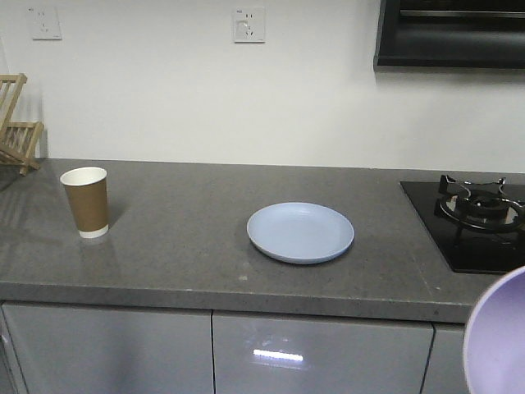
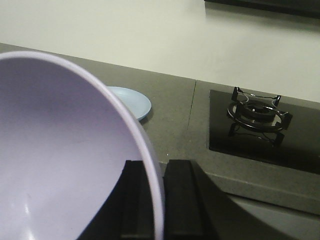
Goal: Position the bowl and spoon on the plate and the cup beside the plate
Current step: 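Lift both held items and drive the base to the blue plate, then lower the lavender bowl onto the blue plate and open the right gripper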
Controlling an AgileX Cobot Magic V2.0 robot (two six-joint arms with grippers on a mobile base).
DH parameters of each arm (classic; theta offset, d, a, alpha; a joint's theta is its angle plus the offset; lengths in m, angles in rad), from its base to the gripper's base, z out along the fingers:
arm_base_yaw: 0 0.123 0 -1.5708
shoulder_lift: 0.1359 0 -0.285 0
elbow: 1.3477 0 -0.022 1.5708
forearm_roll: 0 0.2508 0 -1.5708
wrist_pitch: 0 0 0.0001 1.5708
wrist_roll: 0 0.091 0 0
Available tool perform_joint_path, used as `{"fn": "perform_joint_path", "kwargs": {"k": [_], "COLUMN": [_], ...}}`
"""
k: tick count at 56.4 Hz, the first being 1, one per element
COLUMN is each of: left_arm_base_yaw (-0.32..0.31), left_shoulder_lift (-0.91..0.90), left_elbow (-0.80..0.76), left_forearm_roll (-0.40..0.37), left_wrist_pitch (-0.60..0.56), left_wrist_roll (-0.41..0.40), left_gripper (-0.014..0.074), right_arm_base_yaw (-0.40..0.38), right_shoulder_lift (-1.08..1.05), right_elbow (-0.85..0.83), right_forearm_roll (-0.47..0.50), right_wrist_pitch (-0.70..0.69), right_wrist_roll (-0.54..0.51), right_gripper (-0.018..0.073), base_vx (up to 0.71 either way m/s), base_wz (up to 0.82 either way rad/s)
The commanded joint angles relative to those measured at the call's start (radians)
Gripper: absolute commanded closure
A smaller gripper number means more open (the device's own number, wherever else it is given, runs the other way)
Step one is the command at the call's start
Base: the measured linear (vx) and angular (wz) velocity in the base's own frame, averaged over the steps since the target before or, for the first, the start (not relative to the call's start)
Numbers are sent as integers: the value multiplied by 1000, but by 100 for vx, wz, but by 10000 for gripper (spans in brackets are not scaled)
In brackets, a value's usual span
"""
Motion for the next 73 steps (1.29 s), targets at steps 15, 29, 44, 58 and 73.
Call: {"fn": "perform_joint_path", "kwargs": {"k": [15,29,44,58,73], "left_arm_base_yaw": [-5,-5,-5,-5,-5], "left_shoulder_lift": [4,4,4,5,7], "left_elbow": [-23,-23,-23,-23,-23], "left_forearm_roll": [-10,-10,-10,-10,-10], "left_wrist_pitch": [-88,-88,-88,-88,-89], "left_wrist_roll": [-3,-3,-3,-3,-3], "left_gripper": [603,603,603,603,603], "right_arm_base_yaw": [0,0,0,0,0], "right_shoulder_lift": [4,4,4,4,4], "right_elbow": [-29,-29,-29,-29,-29], "right_forearm_roll": [10,10,10,10,10], "right_wrist_pitch": [-94,-94,-94,-94,-94], "right_wrist_roll": [-6,-6,-6,-6,-6], "right_gripper": [568,568,568,568,568], "base_vx": [41,42,37,31,21], "base_wz": [2,2,-5,-11,-11]}}
